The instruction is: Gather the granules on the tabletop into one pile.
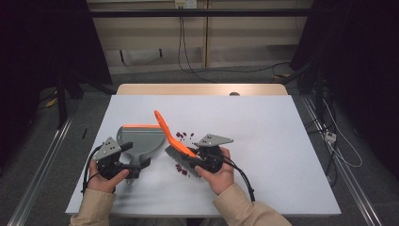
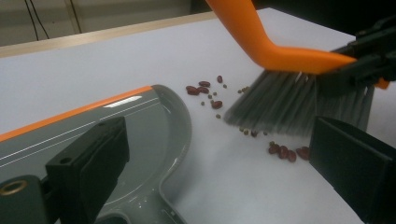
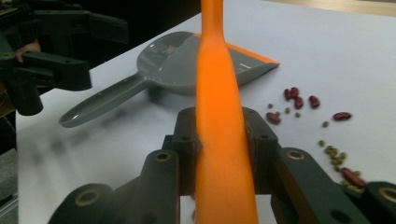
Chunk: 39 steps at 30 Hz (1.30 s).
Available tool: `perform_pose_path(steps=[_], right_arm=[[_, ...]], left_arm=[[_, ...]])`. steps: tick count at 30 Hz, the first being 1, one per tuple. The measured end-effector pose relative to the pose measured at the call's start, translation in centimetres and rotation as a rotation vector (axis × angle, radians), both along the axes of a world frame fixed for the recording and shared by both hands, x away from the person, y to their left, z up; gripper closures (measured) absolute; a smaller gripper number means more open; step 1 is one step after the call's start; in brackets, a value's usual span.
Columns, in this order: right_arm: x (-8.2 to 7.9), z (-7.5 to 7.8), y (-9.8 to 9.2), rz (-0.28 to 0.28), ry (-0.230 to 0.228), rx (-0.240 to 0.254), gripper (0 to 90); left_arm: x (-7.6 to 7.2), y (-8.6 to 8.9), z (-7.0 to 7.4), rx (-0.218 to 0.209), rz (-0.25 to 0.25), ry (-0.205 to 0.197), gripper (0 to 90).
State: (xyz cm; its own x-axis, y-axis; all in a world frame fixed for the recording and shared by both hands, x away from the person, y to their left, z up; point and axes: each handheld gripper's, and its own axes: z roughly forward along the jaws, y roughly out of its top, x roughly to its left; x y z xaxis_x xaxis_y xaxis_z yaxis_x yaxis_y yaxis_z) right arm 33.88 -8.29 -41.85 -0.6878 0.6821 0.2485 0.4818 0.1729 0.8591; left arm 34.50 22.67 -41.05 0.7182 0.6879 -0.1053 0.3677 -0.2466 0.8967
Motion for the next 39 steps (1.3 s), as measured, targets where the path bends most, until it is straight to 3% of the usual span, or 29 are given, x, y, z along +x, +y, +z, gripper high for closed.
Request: perform_pose_path(steps=[5, 8, 12, 17, 39], right_arm=[[-0.9, -0.5, 1.1, 0.033, 0.028, 0.035, 71.0], [-0.9, -1.1, 1.5, 0.047, 0.071, 0.063, 70.9], [-0.7, -2.0, 1.1, 0.012, 0.088, 0.013, 71.0], [0.0, -2.3, -0.5, -0.031, 0.115, 0.019, 70.8], [0.8, -2.3, -4.6, -0.107, 0.103, -0.012, 70.7]], left_arm=[[0.0, 0.0, 0.0, 0.002, 0.0, 0.0, 5.5], [0.0, 0.0, 0.0, 0.002, 0.0, 0.001, 5.5], [0.0, 0.0, 0.0, 0.003, 0.001, 0.0, 5.5], [0.0, 0.1, 0.0, 0.002, 0.004, -0.001, 5.5], [0.0, 0.0, -0.1, 0.006, 0.004, 0.0, 5.5]])
